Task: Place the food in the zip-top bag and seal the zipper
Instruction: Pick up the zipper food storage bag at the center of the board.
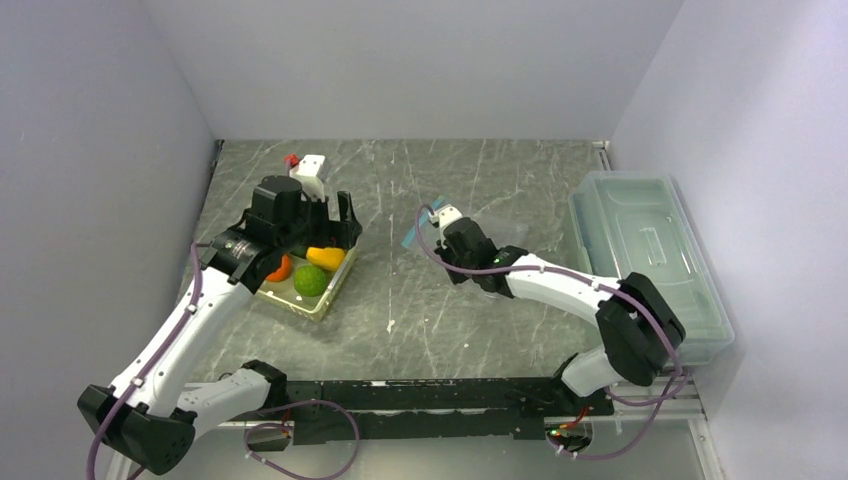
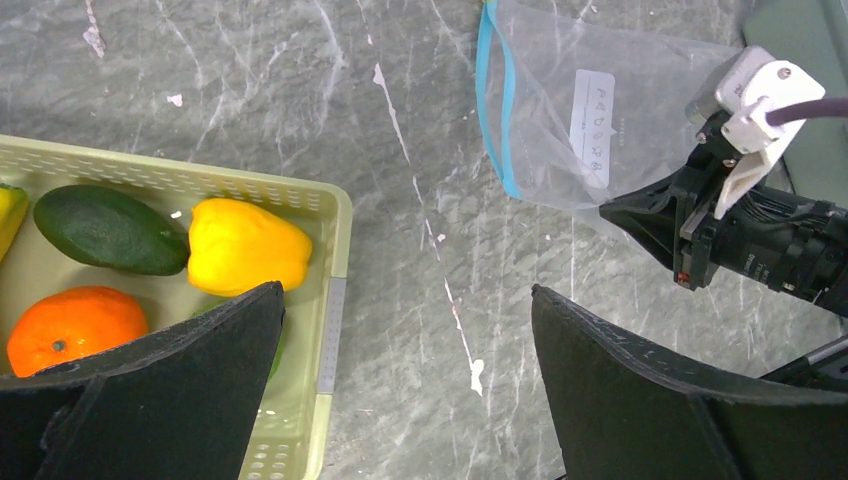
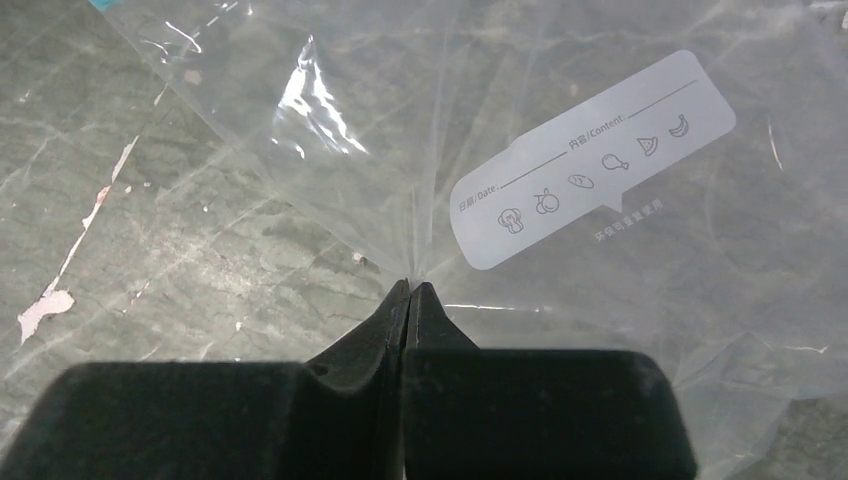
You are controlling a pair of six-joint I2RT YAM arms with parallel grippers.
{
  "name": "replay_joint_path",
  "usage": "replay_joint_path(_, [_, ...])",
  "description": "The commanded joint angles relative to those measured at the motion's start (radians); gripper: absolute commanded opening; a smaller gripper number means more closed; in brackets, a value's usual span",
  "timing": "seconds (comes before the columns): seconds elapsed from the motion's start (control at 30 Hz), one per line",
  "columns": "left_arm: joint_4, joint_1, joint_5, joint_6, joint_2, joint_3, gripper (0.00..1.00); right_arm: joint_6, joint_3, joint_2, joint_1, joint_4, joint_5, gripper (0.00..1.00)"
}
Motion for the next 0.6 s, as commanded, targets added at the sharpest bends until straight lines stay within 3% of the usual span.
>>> replay_joint_path(0.0, [0.012,-0.003,-0.017,-0.045,0.012,0.014,0.99,-0.020,-0.012,-0.064,0.010,0.073,0.025,0.00])
replay_joint_path(0.57, [-0.030,0.018,0.015,-0.173,0.071,0.065,0.99,-0.079,-0.126,-0.287,0.021,0.234,-0.026,0.00])
